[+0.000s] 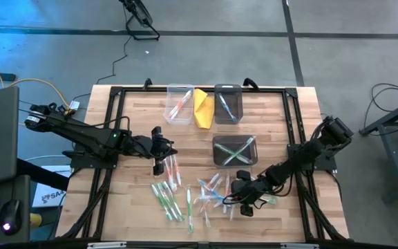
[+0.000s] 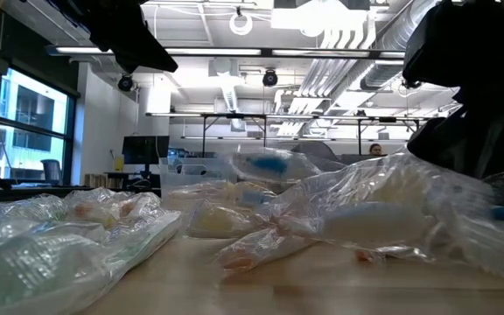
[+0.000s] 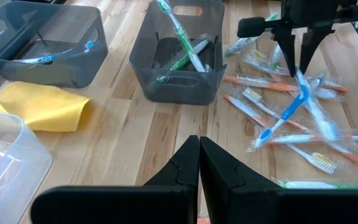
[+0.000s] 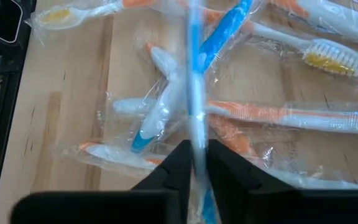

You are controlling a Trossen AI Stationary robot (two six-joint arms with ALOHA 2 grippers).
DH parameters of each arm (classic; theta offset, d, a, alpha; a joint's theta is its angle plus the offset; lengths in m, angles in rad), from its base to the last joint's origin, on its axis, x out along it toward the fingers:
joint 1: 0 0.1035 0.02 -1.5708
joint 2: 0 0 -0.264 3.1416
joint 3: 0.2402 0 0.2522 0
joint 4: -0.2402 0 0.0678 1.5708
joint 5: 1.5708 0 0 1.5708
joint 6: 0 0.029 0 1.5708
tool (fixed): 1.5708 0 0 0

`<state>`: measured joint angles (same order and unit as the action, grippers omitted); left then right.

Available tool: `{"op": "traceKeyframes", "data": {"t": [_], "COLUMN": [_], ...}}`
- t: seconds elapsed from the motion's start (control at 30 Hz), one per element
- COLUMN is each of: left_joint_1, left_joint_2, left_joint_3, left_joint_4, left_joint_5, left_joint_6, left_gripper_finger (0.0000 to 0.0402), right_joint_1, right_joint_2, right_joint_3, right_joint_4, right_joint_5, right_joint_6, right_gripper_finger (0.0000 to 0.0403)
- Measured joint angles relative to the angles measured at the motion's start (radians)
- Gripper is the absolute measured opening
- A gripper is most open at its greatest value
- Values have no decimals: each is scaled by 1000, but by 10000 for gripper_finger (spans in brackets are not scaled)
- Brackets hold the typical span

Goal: Pick & Place Toothbrushes
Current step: Put the blue toothbrush into the top black transparent bin

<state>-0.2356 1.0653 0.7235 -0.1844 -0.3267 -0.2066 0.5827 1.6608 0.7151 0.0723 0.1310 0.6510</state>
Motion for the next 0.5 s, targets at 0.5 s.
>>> {"op": "traceKeyframes", "data": {"t": [0.5], "left_joint_1": [0], "left_joint_2": [0], "left_joint_3": [0], "left_joint_4": [0], "left_joint_5": [0], "left_joint_6": [0], "left_gripper_finger": [10], "right_joint_1": [0], "right_joint_2": [-76], "right_joint_3": [0], "right_joint_4": [32], "right_joint_5": [12], "right_joint_6": [-2], "right_gripper_finger": [15]}}
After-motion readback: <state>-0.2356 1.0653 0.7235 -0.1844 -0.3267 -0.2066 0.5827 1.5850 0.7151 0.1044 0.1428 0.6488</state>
